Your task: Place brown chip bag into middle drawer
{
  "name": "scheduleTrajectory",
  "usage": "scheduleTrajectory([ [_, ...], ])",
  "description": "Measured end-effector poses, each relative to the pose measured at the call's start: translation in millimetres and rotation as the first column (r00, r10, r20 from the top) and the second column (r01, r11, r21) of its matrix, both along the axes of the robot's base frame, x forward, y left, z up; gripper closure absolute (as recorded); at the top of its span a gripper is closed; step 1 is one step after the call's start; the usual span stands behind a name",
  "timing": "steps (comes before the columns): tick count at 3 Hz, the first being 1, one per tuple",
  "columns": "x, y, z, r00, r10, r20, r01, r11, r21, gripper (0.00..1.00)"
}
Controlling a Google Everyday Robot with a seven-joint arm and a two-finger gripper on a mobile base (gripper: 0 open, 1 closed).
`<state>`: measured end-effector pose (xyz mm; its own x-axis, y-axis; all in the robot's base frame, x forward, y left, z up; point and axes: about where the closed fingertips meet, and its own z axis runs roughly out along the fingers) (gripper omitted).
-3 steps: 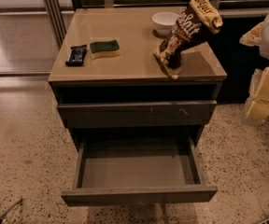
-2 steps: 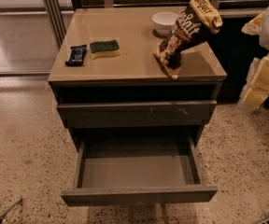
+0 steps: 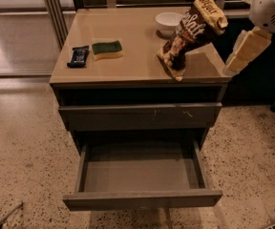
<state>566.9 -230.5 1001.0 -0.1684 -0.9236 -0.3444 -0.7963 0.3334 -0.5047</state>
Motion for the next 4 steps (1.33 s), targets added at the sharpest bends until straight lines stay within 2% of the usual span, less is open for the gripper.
scheduleTrajectory([
  [1, 45, 2, 8, 0.9937, -0.011, 0.112, 0.003, 0.998, 0.064, 0.0],
  [2, 83, 10, 5, 0.9852, -0.017, 0.171, -0.009, 0.988, 0.151, 0.0],
  [3, 112, 22, -5, 0.9831, -0.014, 0.182, -0.025, 0.977, 0.211, 0.0],
  [4, 132, 29, -15, 0.9839, -0.017, 0.178, -0.028, 0.969, 0.247, 0.0],
])
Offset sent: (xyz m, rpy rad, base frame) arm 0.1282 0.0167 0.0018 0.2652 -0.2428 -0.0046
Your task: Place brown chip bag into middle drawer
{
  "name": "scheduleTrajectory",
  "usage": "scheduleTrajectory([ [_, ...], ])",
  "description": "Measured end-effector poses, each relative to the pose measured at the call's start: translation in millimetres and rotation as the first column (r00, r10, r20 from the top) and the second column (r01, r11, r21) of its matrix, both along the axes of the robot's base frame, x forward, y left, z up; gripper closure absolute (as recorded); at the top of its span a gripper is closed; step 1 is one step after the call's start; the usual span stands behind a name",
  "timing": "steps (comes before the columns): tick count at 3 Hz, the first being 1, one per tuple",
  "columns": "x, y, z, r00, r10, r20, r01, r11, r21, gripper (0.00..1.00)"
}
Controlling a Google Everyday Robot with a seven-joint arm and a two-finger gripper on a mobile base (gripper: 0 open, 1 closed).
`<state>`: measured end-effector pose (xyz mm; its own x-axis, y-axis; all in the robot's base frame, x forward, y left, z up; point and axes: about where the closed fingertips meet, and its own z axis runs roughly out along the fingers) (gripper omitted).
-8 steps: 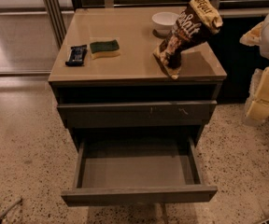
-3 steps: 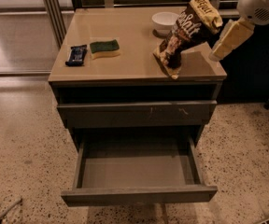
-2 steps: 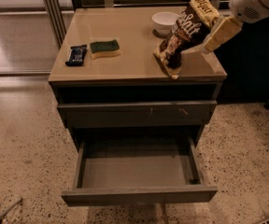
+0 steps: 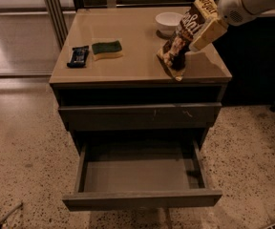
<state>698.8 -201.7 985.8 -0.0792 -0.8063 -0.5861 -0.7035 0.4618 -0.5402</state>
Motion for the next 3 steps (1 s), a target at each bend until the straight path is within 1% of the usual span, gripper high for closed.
scheduleTrajectory([
  [1, 12, 2, -8, 0.9999, -0.007, -0.008, 0.007, 1.0, 0.012, 0.0],
  [3, 27, -11, -18, 0.9981, -0.054, -0.028, 0.054, 0.999, -0.002, 0.0],
])
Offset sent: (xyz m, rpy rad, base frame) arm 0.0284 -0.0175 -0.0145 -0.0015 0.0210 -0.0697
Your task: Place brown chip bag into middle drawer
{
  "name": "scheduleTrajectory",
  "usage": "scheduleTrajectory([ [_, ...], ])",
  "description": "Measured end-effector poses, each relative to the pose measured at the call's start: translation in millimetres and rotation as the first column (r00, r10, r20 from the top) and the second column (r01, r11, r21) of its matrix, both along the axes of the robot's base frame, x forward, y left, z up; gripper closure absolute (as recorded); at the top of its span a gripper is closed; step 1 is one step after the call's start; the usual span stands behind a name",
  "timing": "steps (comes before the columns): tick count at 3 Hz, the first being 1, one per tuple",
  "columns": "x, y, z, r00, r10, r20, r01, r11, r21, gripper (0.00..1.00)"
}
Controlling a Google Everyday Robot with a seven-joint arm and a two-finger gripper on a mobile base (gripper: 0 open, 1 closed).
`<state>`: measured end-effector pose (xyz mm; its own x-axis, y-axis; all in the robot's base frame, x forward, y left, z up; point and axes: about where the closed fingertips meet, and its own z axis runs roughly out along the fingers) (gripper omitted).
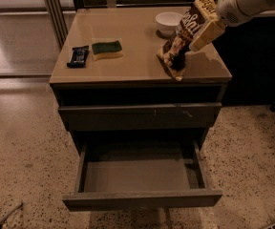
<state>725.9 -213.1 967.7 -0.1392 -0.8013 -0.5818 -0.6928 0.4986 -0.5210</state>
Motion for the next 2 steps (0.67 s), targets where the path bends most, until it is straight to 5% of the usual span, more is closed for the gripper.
scheduleTrajectory([
  [2, 21, -2, -18, 0.9992, -0.007, -0.039, 0.007, 1.0, 0.002, 0.1],
])
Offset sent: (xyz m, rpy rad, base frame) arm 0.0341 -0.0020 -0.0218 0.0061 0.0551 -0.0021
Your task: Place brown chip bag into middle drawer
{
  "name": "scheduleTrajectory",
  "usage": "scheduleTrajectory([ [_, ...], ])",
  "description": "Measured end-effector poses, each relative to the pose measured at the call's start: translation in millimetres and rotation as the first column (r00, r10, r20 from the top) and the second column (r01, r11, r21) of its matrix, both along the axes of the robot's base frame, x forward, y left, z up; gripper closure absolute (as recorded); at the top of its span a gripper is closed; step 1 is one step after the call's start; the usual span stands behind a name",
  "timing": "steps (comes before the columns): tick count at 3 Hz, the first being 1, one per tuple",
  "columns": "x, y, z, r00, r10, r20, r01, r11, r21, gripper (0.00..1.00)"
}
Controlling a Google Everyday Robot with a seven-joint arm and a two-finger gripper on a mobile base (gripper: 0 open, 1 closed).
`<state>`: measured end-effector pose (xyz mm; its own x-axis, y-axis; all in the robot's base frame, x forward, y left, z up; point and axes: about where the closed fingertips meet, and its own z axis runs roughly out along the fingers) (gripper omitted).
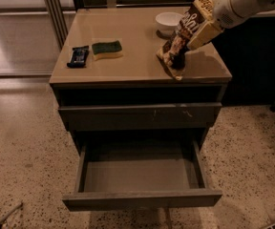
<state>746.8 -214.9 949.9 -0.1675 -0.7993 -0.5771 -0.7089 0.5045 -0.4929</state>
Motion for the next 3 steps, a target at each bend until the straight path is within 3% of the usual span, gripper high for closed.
scheduleTrajectory([
  [1, 0.5, 0.1, -0.1, 1.0, 0.0, 0.0, 0.0, 1.0, 0.0, 0.29],
  [3, 0.5, 0.1, -0.1, 1.0, 0.0, 0.0, 0.0, 1.0, 0.0, 0.75],
])
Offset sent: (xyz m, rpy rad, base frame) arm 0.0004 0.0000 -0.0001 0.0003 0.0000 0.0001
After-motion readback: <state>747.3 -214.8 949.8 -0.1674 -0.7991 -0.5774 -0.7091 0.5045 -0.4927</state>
